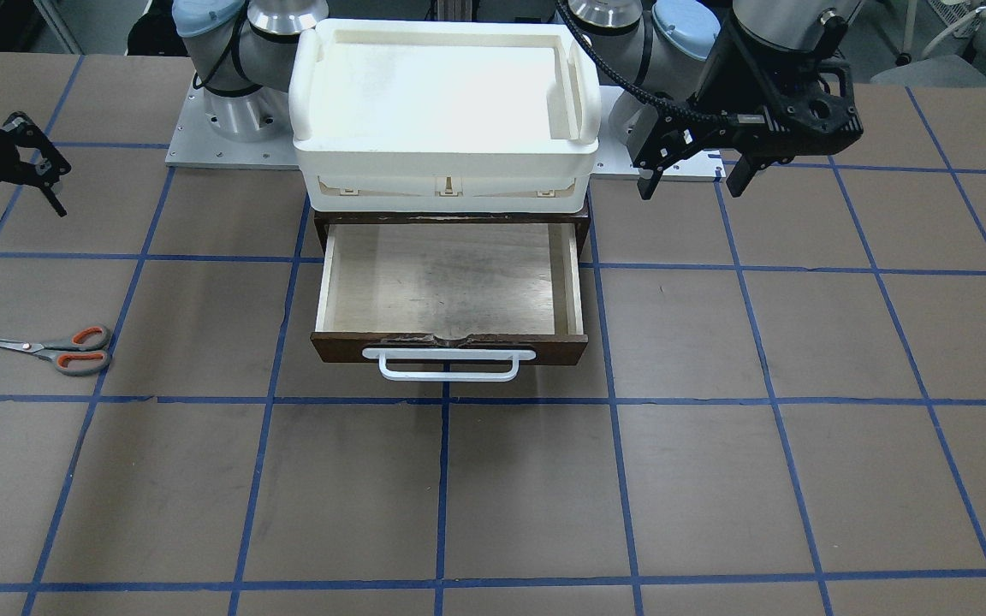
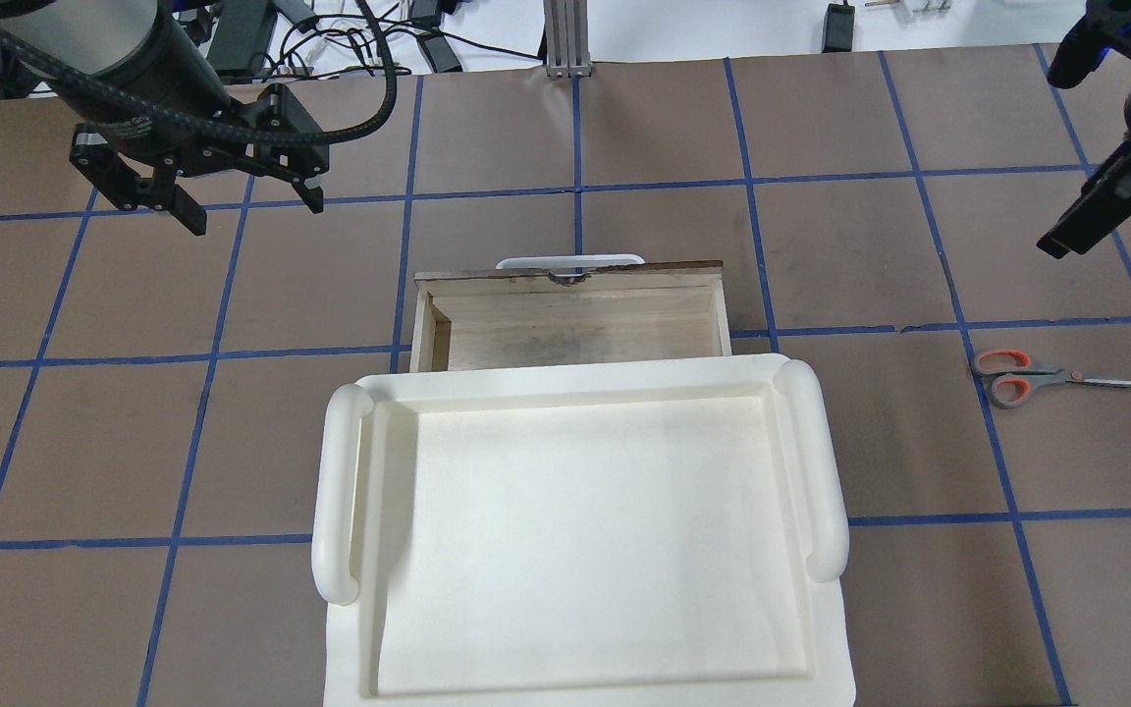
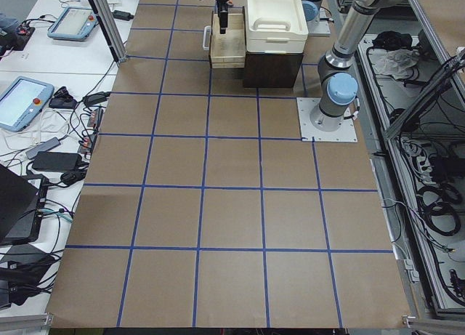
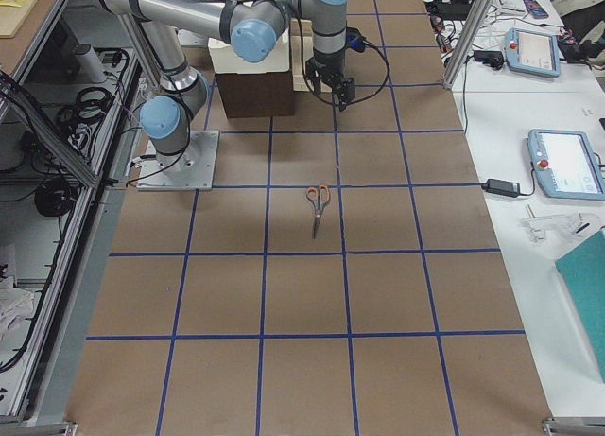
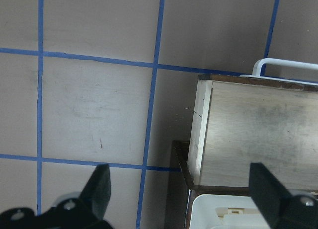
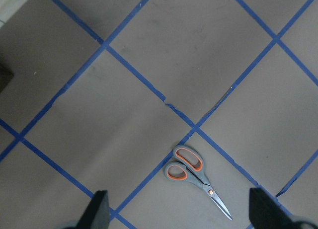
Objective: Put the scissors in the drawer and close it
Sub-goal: 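Move the right gripper outward and down over the grey-orange scissors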
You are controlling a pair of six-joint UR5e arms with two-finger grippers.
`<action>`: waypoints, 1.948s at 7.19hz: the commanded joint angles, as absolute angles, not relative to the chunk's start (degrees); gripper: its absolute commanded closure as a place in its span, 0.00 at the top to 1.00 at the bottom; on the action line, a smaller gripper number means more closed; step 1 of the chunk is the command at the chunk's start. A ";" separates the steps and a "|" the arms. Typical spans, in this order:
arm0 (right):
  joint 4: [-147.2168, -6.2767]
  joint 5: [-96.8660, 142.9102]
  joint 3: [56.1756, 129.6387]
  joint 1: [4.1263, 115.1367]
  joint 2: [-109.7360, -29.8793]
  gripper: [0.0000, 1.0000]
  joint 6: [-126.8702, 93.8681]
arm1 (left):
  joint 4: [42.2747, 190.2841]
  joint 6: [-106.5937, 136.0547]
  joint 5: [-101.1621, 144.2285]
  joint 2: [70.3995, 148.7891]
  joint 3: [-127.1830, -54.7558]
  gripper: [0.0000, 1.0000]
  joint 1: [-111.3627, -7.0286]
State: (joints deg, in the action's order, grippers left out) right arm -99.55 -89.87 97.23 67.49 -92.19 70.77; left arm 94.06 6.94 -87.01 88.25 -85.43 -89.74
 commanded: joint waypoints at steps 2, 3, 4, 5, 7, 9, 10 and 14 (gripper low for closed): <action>-105.64 -86.69 97.29 57.34 -81.34 1.00 94.86 | 94.04 6.94 -87.01 88.24 -85.43 1.00 -89.74; -107.47 -87.01 97.29 55.56 -77.12 1.00 101.45 | 94.04 6.94 -86.66 88.42 -85.43 1.00 -89.82; -109.84 -88.14 97.38 55.46 -74.30 1.00 105.86 | 93.78 6.94 -86.66 88.59 -85.43 1.00 -89.82; -109.95 -89.72 97.56 55.46 -72.96 1.00 109.48 | 93.78 6.94 -86.92 88.59 -85.43 1.00 -89.82; -114.39 -96.37 98.08 55.46 -68.66 1.00 110.21 | 93.87 6.94 -86.92 88.25 -85.43 1.00 -89.82; -124.24 -98.17 103.85 55.72 -68.29 1.00 110.30 | 93.96 7.03 -86.23 88.33 -85.34 1.00 -89.91; -125.41 -97.48 105.45 55.81 -68.29 1.00 110.48 | 93.87 7.03 -86.48 88.42 -85.34 1.00 -89.91; -123.05 -97.47 108.00 55.81 -67.94 1.00 114.35 | 94.65 7.73 -86.31 88.06 -85.43 1.00 -90.27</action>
